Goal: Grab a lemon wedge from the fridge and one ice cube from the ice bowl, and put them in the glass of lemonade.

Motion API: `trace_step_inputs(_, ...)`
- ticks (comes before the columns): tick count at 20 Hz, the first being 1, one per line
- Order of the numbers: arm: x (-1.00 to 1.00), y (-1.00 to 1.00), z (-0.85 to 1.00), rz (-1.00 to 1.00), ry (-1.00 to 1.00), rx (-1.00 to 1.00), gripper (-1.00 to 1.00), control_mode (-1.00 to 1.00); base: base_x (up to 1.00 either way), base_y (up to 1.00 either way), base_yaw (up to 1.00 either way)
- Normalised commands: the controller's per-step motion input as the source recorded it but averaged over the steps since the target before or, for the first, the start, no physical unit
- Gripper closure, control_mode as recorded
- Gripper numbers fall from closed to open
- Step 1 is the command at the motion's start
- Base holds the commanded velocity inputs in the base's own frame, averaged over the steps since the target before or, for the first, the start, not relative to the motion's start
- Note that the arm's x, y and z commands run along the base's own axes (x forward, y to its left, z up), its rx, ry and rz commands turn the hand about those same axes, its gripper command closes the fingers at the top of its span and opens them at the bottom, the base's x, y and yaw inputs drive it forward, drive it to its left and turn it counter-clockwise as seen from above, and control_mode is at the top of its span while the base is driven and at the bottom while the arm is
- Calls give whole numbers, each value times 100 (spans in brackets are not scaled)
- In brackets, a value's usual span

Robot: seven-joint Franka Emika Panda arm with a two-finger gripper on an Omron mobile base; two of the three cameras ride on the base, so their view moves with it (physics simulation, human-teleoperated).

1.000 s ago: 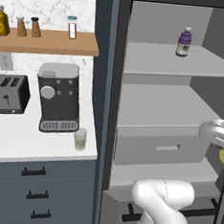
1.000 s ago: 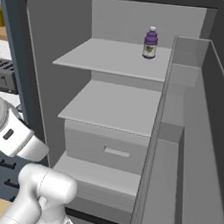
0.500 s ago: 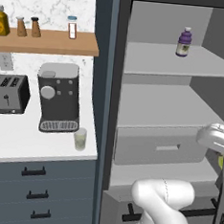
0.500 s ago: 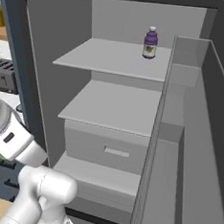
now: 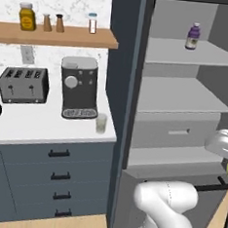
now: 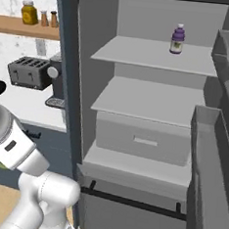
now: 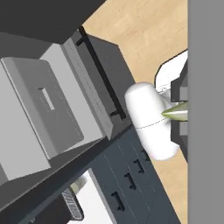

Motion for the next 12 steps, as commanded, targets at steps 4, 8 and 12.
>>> trace_step_inputs(4, 0, 0, 0, 0, 0, 0, 100, 100, 4, 100, -7)
trace_step_inputs(8, 0, 0, 0, 0, 0, 0, 100, 100, 26, 99, -17)
trace_step_inputs(12, 0, 0, 0, 0, 0, 0, 100, 100, 30, 64, -31)
